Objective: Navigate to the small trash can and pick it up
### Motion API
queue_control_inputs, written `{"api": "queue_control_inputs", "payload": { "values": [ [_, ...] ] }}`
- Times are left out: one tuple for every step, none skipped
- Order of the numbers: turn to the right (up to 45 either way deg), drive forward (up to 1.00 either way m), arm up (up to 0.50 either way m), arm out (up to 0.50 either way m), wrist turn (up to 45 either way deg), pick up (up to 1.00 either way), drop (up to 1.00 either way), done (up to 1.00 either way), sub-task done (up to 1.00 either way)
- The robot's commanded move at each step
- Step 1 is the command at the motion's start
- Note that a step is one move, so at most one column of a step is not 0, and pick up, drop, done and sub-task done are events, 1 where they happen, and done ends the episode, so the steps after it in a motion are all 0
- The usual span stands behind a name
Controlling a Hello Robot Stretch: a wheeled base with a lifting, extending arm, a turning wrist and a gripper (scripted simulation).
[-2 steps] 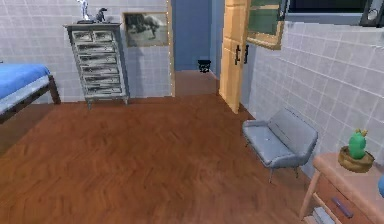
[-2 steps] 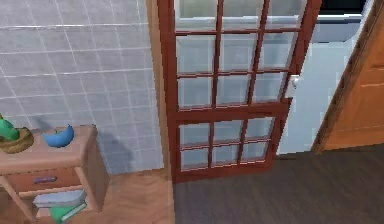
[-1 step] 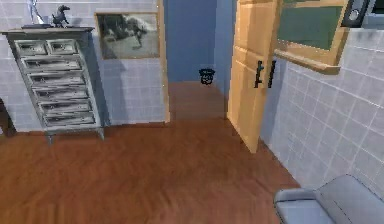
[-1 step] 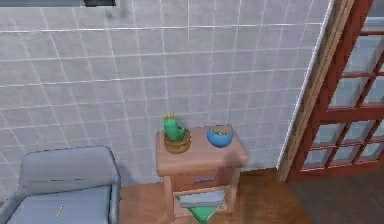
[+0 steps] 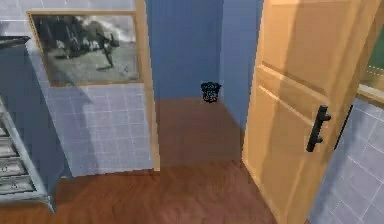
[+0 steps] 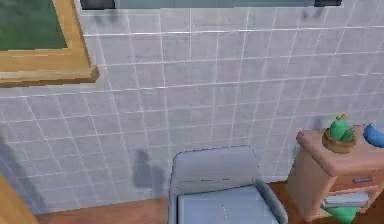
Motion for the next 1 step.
{"api": "queue_control_inputs", "payload": {
  "values": [
    [0.0, 1.0, 0.0, 0.0, 0.0, 0.0, 0.0, 0.0, 0.0]
  ]
}}
